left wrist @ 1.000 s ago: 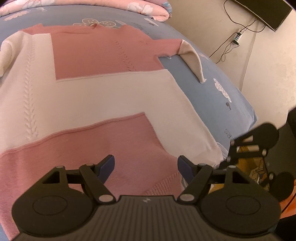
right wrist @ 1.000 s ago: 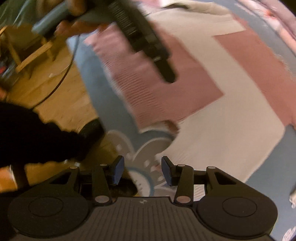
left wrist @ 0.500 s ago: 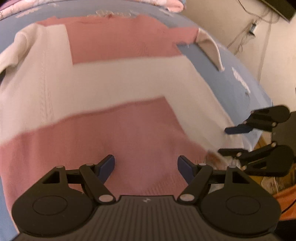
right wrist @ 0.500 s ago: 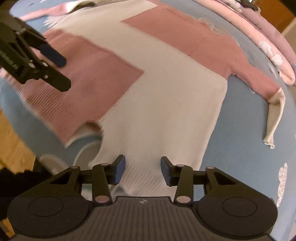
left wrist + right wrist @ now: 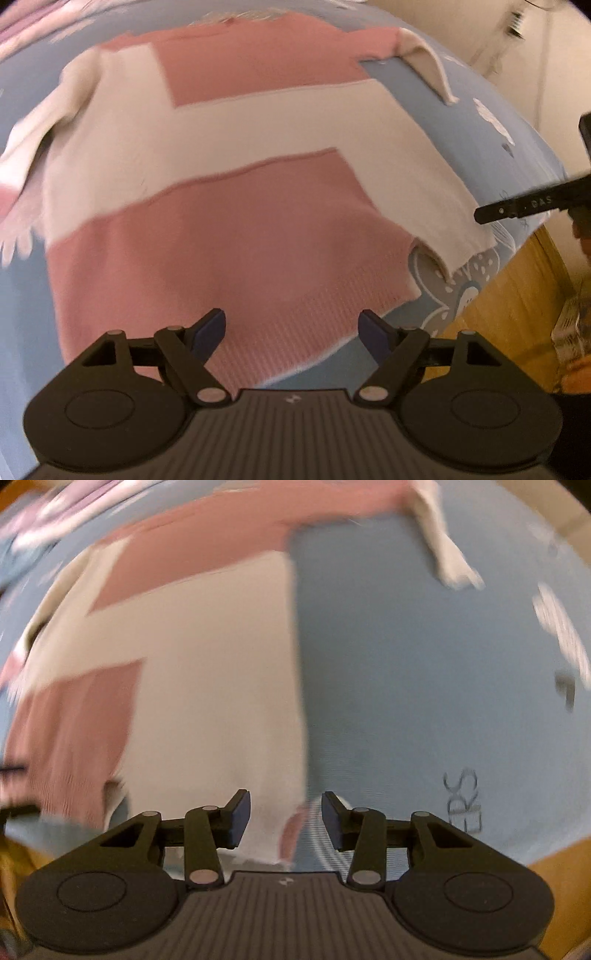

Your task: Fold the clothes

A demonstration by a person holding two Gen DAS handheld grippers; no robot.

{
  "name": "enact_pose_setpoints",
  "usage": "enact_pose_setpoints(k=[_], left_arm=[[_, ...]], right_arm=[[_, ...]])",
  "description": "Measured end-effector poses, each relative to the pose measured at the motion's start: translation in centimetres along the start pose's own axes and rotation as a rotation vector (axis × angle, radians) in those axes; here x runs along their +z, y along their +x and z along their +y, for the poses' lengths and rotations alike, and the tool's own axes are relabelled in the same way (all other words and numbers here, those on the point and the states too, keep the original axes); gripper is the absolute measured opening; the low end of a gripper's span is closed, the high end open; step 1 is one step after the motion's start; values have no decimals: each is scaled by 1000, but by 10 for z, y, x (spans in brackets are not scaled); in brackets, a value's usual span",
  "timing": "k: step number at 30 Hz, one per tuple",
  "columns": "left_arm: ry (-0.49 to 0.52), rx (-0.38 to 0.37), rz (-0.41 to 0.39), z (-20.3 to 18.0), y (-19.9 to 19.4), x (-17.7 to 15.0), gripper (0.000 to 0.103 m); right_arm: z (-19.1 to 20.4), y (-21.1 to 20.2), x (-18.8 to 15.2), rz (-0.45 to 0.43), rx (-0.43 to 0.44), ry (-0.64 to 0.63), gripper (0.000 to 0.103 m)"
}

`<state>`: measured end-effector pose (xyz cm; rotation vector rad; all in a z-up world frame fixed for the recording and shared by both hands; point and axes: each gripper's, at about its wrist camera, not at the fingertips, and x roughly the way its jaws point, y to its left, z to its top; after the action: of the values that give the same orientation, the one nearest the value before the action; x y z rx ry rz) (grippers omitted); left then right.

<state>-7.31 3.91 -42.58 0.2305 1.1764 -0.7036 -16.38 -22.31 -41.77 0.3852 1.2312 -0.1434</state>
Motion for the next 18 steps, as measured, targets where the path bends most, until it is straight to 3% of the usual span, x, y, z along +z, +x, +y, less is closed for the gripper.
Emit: enact_pose_setpoints(k=[1,2,3,6,12,14,17,18], left_arm=[[-26,6,7,2,-1,-3,79],[-50,11,14,4,-2,-5,79],[-77,12,22,5,-2,-7,78],[-124,15,40,7,-3,-11,78],[-112,35,20,5,-11,-8,78],[-105,28,-11,7,-14,-2,79],[-62,37,-65,10,-10,12,78],[-49,40,-81,11,-5,18,79]], right_arm=[[-6,2,-2,-2,29,36,47],[-9,0,-4,-32,67,48,25],[-10,5,-2,-5,96,44,9],[-1,5,1,21,51,-14,8],[-22,-2,5,63,13,38,8],[-19,0,11,79,44,22,16],[-12,-12,20,23,21,22,31],[-10,-13,25,8,11,32,32]])
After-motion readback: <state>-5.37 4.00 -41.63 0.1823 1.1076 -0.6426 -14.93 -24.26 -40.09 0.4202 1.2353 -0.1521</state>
